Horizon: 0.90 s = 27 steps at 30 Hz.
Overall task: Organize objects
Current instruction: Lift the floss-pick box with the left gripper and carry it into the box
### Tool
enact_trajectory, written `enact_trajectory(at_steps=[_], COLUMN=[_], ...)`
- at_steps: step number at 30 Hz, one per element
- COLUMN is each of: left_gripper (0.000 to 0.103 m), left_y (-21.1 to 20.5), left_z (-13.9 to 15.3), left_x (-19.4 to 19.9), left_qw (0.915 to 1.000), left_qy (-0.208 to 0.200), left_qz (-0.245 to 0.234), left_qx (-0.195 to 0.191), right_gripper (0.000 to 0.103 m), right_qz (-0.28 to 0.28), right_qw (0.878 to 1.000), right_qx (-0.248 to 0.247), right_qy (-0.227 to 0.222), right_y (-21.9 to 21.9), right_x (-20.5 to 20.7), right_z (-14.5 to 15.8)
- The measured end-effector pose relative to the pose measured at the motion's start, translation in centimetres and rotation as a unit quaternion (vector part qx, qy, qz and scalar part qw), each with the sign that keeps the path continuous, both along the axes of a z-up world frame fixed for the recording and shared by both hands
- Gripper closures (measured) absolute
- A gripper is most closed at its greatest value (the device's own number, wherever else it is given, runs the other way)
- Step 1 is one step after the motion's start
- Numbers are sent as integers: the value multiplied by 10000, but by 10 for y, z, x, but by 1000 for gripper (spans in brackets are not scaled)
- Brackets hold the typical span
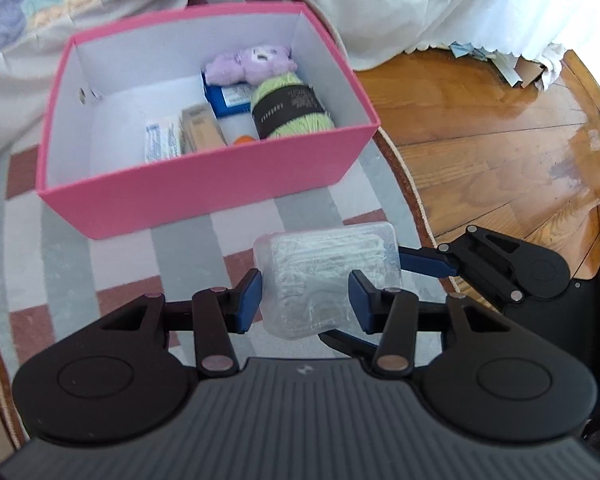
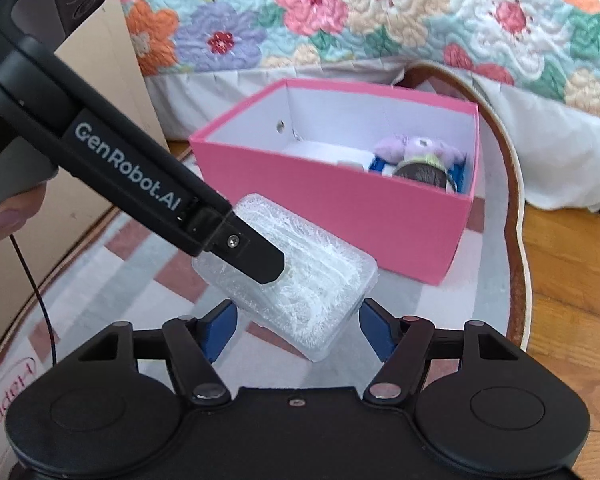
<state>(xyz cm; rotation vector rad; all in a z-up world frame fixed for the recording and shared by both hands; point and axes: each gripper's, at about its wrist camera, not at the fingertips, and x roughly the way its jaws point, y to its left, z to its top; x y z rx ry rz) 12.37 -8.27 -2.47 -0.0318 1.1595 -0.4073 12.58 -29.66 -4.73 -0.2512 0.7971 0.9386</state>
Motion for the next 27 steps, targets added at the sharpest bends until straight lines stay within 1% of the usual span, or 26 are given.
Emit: enact_trajectory(at_steps=[3,6,14,17,22,25,27], left_gripper=[57,57,57,57,57,57,57], left_y=[2,5,20,28,44,45,45], left_z=[18,37,82,96,109,110,108], left_x=[-5,-7,4,10,29,47,62], left_qw=[9999,9996,9973,9954,9896,9853,9824], left_qy=[-149,-288,-674,-868,-1182,-1456,-1607], left_qz=[-3,34,206,309,701,841,932], left_qx=[31,9,-202,-278,-419,-294,-190], right_gripper=[30,30,30,30,30,30,31], right_qz=[57,33,56,164,309,387,401], right_qw=[9997,9992,9964,9951,9942,9940,9947], right_qx=[59,143,225,272,321,252,185], right_qy=[-250,-378,-817,-941,-974,-995,-929], right_y=[-1,-1,13,21,42,60,72], right_x=[-5,-7,4,16,45,68,86], right_z=[14,30,73,86,103,106,105])
